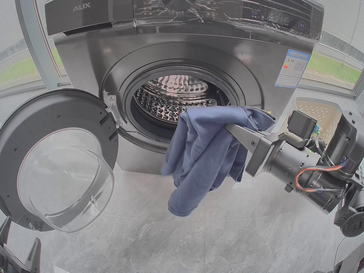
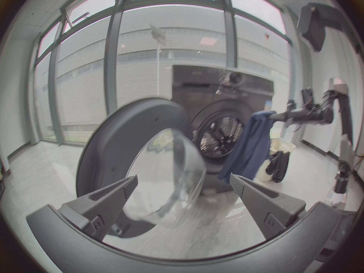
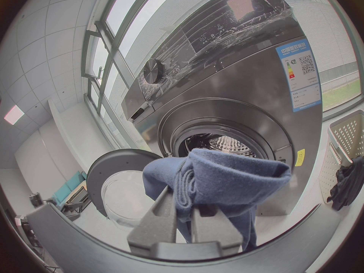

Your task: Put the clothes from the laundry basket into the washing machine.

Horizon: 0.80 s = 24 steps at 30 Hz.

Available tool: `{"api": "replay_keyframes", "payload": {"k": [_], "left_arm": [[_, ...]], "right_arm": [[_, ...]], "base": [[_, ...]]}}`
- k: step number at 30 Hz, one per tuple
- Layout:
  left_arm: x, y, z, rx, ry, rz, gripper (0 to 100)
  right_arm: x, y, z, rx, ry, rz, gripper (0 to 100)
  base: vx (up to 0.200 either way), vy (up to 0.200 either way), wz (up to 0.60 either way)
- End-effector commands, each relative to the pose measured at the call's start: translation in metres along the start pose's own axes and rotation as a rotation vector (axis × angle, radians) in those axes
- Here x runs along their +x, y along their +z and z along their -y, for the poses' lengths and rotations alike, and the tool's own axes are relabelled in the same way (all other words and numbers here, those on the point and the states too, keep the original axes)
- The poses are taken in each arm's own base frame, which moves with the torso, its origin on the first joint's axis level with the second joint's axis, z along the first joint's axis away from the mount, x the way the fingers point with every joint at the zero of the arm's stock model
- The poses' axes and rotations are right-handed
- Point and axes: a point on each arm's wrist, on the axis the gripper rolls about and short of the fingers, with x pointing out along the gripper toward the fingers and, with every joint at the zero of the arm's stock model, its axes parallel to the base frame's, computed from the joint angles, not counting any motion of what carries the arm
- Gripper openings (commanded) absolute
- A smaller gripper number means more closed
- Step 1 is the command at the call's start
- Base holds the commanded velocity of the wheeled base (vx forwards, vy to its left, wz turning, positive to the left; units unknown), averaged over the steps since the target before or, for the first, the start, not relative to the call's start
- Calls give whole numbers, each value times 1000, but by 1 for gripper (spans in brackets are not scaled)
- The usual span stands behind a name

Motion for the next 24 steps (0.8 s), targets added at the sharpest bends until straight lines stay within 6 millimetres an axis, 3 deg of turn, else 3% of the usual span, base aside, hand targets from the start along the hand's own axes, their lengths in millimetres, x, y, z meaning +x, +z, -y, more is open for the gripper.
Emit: {"api": "replay_keyframes", "payload": {"k": [1,7,11,12,15,19,24], "left_arm": [[16,45,3,-8,-152,-16,100],[51,49,3,-116,-432,-209,100],[74,52,1,-129,-476,-252,100],[91,55,0,-130,-507,-247,100],[111,57,2,-130,-556,-236,100],[139,52,12,-133,-618,-272,100],[165,41,37,-138,-680,-320,100]], "right_arm": [[36,-13,-4,5,-35,21,0],[55,-12,-6,21,-71,57,0],[66,-14,-6,27,-87,68,0],[74,-16,-8,38,-82,73,0],[84,-13,-13,102,-68,100,0],[101,-12,-18,135,-63,143,0],[104,-7,-21,140,-44,195,0]], "base": [[0,0,0],[0,0,0],[0,0,0],[0,0,0],[0,0,0],[0,0,0],[0,0,0]]}}
